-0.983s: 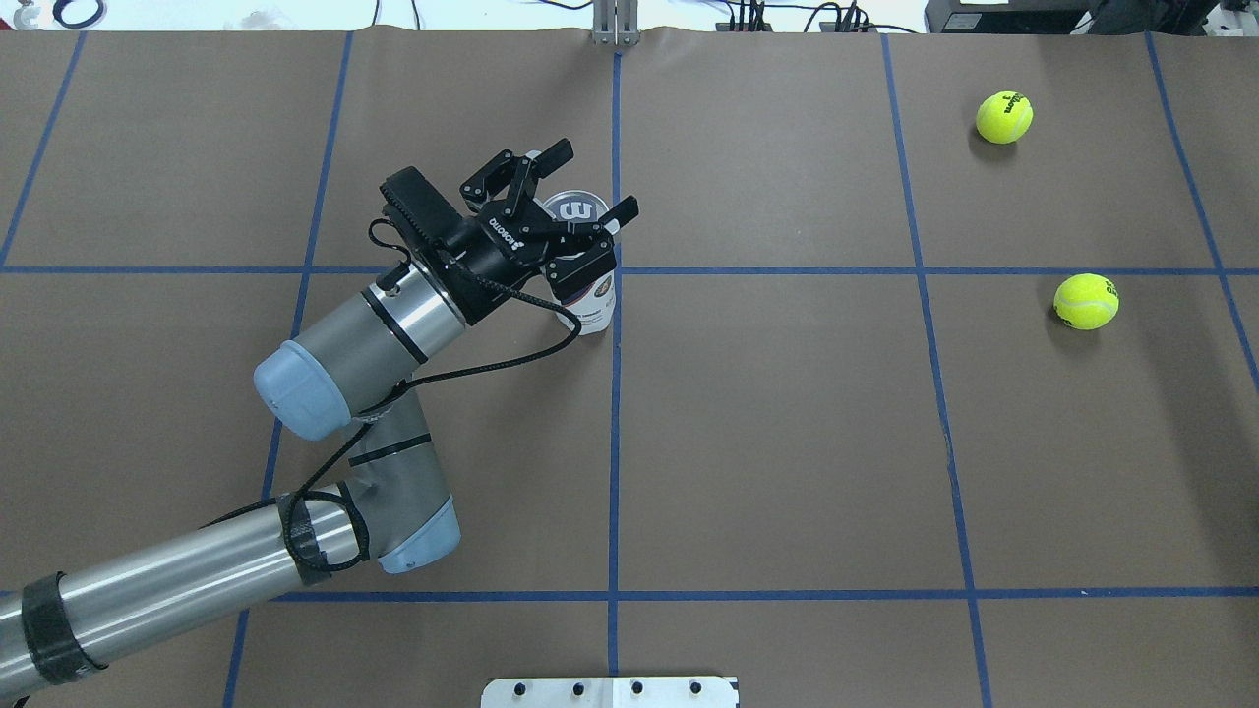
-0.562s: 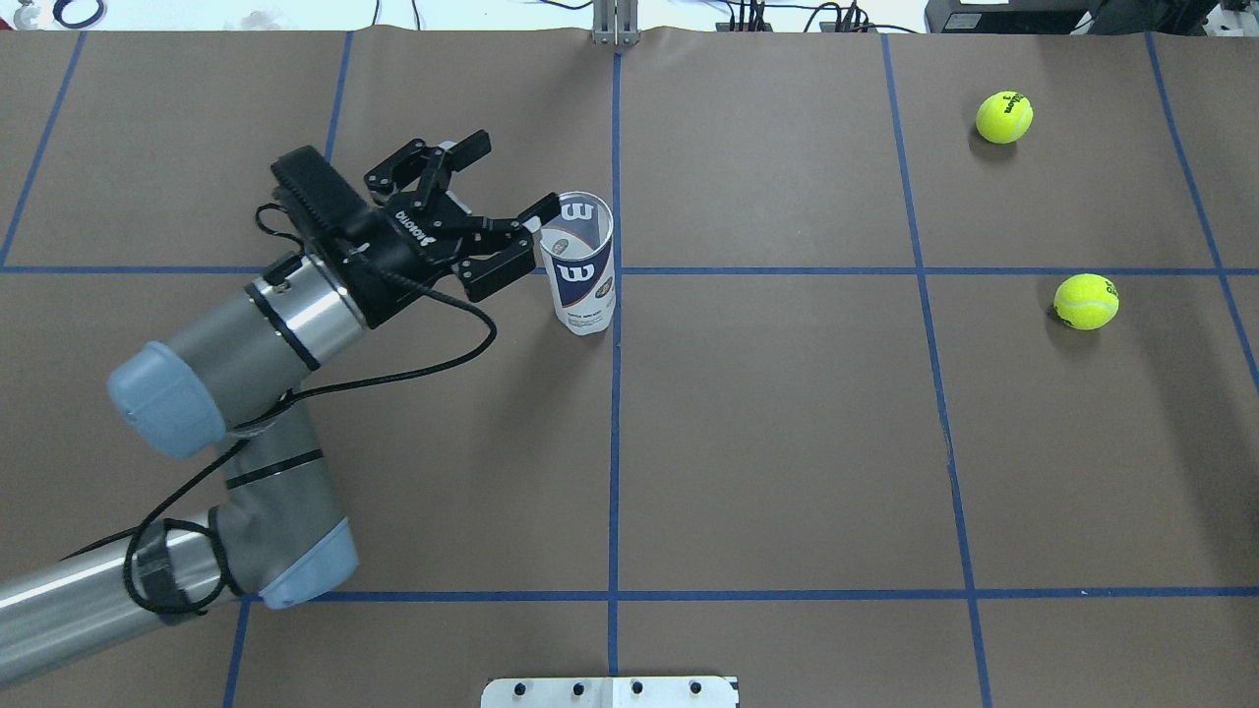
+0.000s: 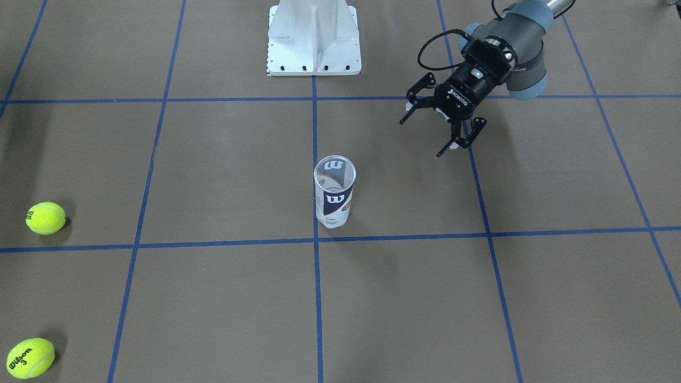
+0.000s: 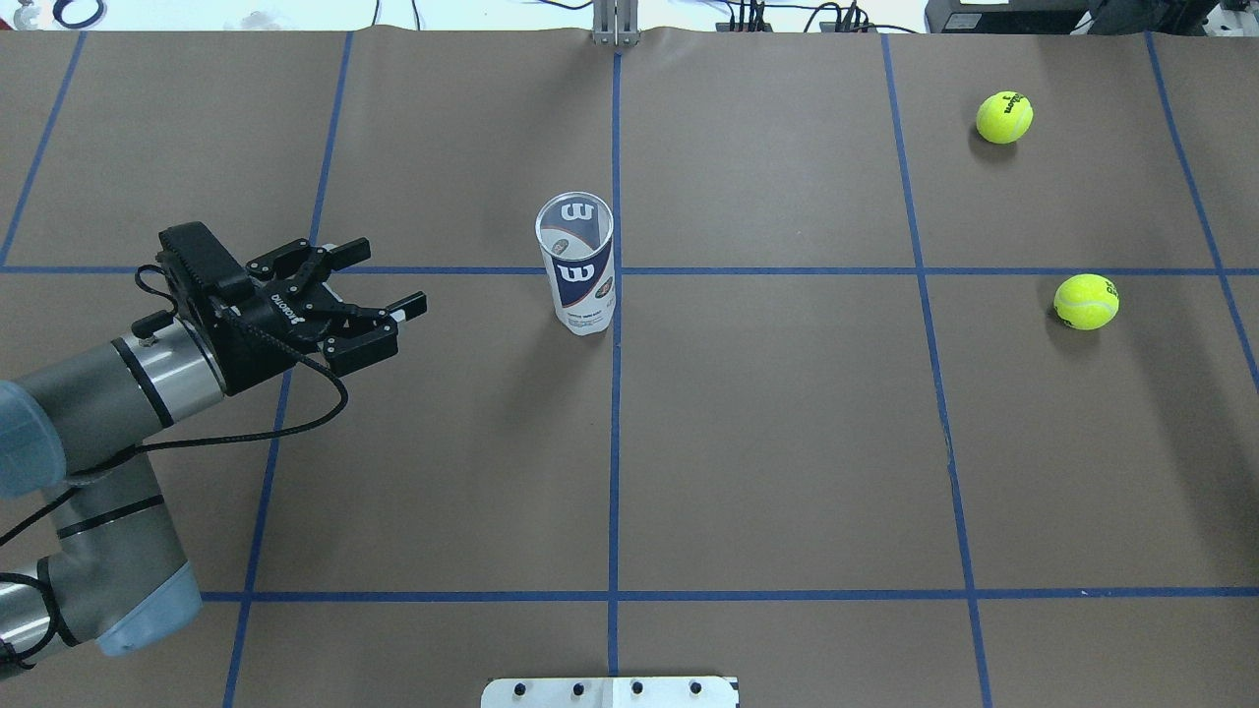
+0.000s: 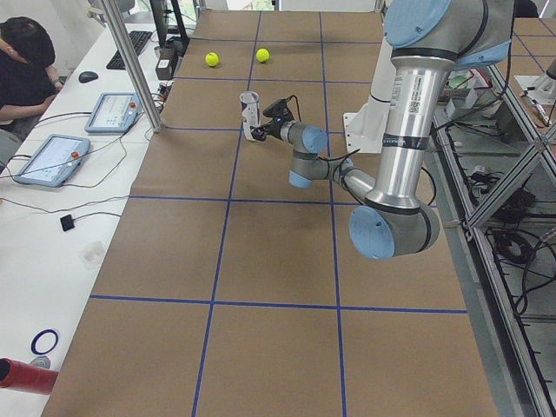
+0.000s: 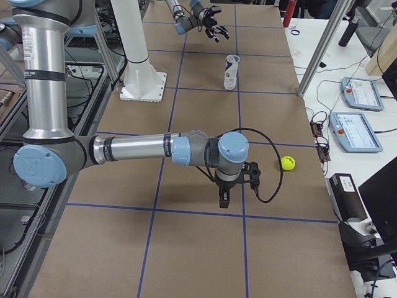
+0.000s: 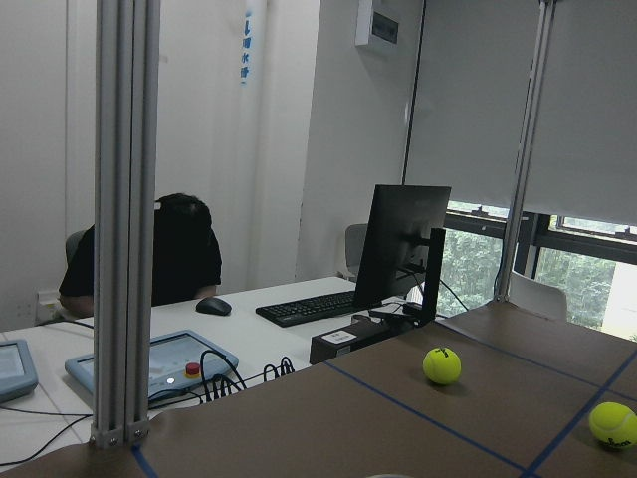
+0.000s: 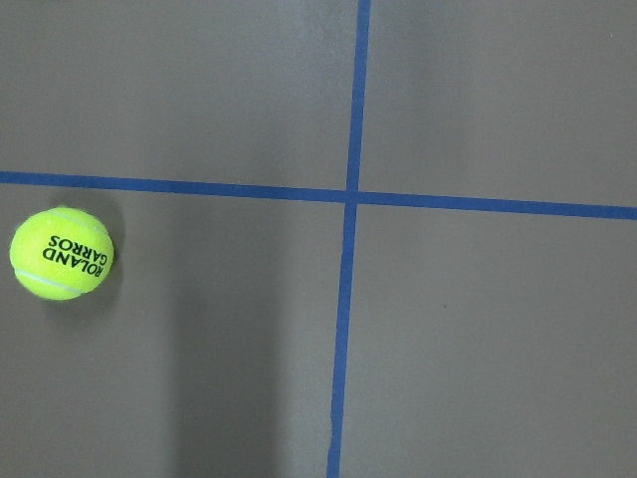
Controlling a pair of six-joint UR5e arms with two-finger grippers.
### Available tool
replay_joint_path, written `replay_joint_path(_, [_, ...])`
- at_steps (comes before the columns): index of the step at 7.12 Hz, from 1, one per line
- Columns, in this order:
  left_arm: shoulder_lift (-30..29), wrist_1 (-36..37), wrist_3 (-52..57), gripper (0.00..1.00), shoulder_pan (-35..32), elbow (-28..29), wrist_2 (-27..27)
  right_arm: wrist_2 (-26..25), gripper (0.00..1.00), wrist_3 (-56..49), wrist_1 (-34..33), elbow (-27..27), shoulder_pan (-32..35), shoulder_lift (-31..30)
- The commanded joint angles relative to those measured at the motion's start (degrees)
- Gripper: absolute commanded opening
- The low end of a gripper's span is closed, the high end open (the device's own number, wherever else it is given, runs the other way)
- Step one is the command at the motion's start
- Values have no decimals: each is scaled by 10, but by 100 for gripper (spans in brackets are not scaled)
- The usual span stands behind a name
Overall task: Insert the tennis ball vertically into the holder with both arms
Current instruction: 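Set the can upright on the table, open and withdraw the left gripper, then reach the right gripper to the nearer yellow tennis ball and grasp it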
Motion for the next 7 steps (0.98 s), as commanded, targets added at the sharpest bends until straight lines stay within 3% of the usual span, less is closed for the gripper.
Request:
replay_joint_path(1, [5,8,-7,98,5,33,-11,48,99,86,70,10,-56,-11])
replay_joint_path(3, [4,8,-7,98,6,45,-11,27,100,225,202,9,-137,-17])
replay_joint_path(4, [3,8,-7,98,7,47,-11,-31,100,234,251,6,-174,-32])
replay_joint_path(7, [1,7,-7,98,7,56,-11,-54,100,249,260,3,-224,2])
